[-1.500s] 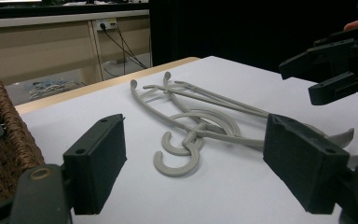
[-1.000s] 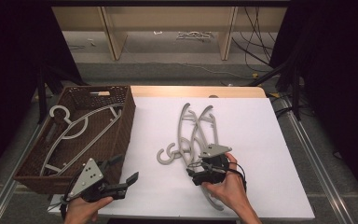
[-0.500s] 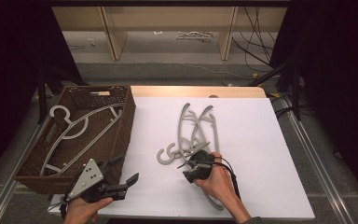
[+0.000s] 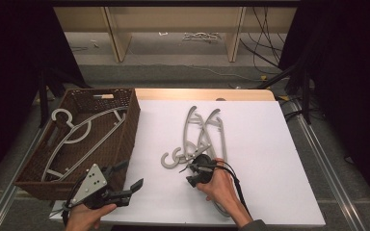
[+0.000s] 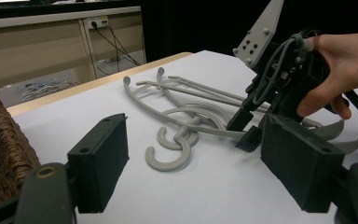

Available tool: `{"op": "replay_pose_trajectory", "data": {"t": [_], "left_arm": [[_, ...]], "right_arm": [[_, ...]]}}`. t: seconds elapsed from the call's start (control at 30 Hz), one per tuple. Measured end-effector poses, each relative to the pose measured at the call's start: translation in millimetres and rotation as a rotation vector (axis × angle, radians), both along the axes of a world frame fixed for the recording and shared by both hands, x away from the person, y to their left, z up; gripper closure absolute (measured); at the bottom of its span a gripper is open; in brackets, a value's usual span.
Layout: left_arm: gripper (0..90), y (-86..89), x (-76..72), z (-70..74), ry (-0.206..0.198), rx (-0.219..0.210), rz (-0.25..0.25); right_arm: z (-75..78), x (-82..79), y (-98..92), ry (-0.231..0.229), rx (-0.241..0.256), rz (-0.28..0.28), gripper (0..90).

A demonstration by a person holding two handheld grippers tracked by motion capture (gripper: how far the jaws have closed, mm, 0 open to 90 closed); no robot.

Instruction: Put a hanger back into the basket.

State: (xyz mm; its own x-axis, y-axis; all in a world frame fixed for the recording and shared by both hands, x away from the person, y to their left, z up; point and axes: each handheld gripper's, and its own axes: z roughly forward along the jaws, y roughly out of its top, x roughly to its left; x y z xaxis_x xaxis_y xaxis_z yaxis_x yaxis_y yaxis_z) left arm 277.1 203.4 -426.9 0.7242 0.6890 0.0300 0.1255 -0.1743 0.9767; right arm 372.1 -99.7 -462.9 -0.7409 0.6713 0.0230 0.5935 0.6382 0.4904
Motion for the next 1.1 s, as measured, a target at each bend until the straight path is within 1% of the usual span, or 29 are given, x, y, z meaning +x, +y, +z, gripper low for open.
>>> {"op": "replay_pose_trajectory", "data": {"t": [0.03,0.1,0.13,0.17,0.2,0.27,0.33,0.4,0.43,0.5,0.57,0.67,0.73,0.77,0.8,0.83,0.87,0.9,0.93,0.97,1.0,1.03,1.07,1.1], "left_arm": [[23.0,-0.3,0.0,0.0,0.006,-0.005,0.001],[23.0,0.0,-0.1,-0.1,-0.002,0.004,-0.002],[23.0,0.1,-0.3,-0.2,0.002,0.003,-0.004],[23.0,-0.2,-0.7,-0.5,0.011,-0.008,-0.001],[23.2,0.2,-0.2,-0.3,0.01,-0.008,-0.002],[23.1,0.4,0.0,-0.3,0.011,-0.011,-0.003],[23.2,0.2,-0.4,-0.5,0.012,-0.007,-0.004],[23.3,0.1,-0.1,-0.4,0.018,-0.017,-0.004],[23.3,0.0,0.1,-0.4,0.018,-0.019,-0.003],[23.4,0.4,0.0,-0.4,0.007,-0.002,-0.008],[23.6,0.2,-0.5,-0.7,0.02,-0.013,-0.007],[23.9,0.7,-0.1,-0.6,0.013,-0.008,-0.007],[24.0,0.9,-0.6,-0.8,0.022,-0.011,-0.007],[24.3,1.8,0.5,-0.2,0.014,-0.006,-0.008],[24.6,1.8,0.7,-0.2,0.016,-0.011,-0.006],[24.8,1.7,0.4,-0.4,0.014,-0.013,-0.004],[25.2,2.0,0.2,-0.3,0.01,-0.004,-0.005],[25.1,2.0,-0.2,-0.3,0.011,-0.004,-0.004],[25.1,2.3,-0.3,-0.1,0.013,-0.01,-0.003],[25.1,2.6,0.1,0.2,0.012,-0.011,-0.003],[25.1,2.4,0.2,0.1,0.015,-0.017,0.0],[25.3,2.9,0.6,0.2,0.001,-0.003,-0.005],[25.1,2.3,-0.6,0.0,0.012,-0.008,-0.002],[24.9,2.3,-0.6,-0.2,0.01,-0.013,-0.003]], "right_arm": [[0.0,1.2,1.2,0.005,-0.006,0.001,53.9],[-3.8,4.0,4.4,0.016,-0.003,-0.009,54.2],[-5.4,5.2,5.7,0.026,-0.008,-0.018,54.1],[-6.8,6.1,7.0,0.029,-0.009,-0.018,54.2],[-6.4,7.2,8.4,0.03,-0.011,-0.025,54.9],[-5.7,8.5,9.0,0.034,-0.02,-0.034,58.8],[-5.5,10.0,7.2,0.033,-0.018,-0.048,64.9],[-5.3,12.1,5.0,0.03,-0.011,-0.055,72.1],[-5.8,12.8,4.1,0.017,-0.002,-0.058,72.8],[-4.7,12.4,4.2,0.026,0.002,-0.073,73.5],[-2.6,11.8,4.5,0.022,0.005,-0.083,74.0],[0.7,10.6,4.0,0.024,0.022,-0.077,74.9],[4.2,9.1,3.6,0.027,0.044,-0.078,75.6],[6.5,8.8,3.2,0.032,0.058,-0.074,76.1],[9.6,8.2,2.7,0.037,0.077,-0.07,77.0],[11.2,7.6,2.5,0.033,0.084,-0.072,78.6],[14.3,6.6,1.1,0.032,0.09,-0.077,81.1],[16.4,6.6,-1.2,0.033,0.11,-0.075,81.2],[17.9,6.8,-3.1,0.036,0.13,-0.06,81.2],[20.1,7.1,-4.4,0.055,0.156,-0.04,81.7],[21.8,6.5,-4.5,0.057,0.159,-0.032,81.8],[24.1,5.0,-3.9,0.034,0.127,-0.022,81.8],[25.8,4.1,-3.9,0.03,0.102,-0.016,81.8],[27.0,3.7,-5.1,0.025,0.102,-0.005,81.8]]}}
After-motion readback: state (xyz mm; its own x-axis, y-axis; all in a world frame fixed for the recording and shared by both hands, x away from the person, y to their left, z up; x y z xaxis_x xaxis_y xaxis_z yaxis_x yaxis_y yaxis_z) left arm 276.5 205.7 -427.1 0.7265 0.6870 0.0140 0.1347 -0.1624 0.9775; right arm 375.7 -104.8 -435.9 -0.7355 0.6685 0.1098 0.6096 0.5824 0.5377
